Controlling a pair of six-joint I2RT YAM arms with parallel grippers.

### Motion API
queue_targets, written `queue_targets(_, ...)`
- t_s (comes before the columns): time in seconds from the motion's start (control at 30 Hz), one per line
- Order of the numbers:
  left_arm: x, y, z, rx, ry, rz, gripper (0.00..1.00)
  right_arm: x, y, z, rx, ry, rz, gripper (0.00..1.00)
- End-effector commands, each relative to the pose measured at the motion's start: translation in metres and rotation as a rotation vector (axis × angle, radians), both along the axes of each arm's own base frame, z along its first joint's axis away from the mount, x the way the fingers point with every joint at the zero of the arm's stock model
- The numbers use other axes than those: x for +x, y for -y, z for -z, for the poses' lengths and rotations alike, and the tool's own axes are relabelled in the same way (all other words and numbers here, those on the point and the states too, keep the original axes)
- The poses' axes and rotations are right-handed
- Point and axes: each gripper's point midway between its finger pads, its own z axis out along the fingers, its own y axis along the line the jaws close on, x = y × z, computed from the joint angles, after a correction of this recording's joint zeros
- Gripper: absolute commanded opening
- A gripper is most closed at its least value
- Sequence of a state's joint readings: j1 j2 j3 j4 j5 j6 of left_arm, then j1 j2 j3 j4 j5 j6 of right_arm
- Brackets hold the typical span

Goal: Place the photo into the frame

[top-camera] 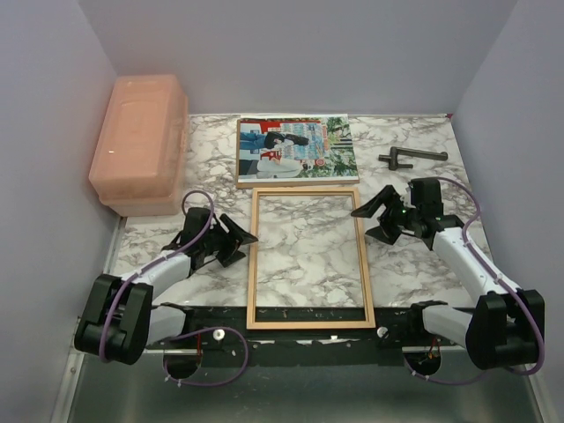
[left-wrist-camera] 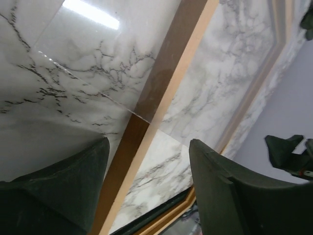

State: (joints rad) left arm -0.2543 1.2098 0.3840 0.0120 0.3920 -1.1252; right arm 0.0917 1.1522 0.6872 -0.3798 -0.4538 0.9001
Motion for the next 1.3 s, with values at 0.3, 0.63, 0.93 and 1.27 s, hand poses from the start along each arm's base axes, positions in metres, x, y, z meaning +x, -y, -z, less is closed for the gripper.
queue_targets(0.3,0.045,-0.007,-0.001,-0.109,0.18,-0.188,0.54,0.01,-0.004,-0.026,0.038,0.084,-0.001,0.83)
queue_targets(0.63,0.047,-0.009,-0.009,-0.167,0.284,-0.217,0.25,0.01,-0.004,-0.036,0.042,0.117,-0.005,0.83)
queue_targets(0.93,0.048,-0.019,-0.039,-0.079,0.399,-0.203,0.21,0.012,-0.004,-0.047,0.039,0.153,-0.012,0.83)
queue_targets(1.27,0.046,-0.034,-0.124,0.055,0.573,-0.173,0.14,0.023,-0.007,-0.073,0.033,0.215,-0.054,0.83)
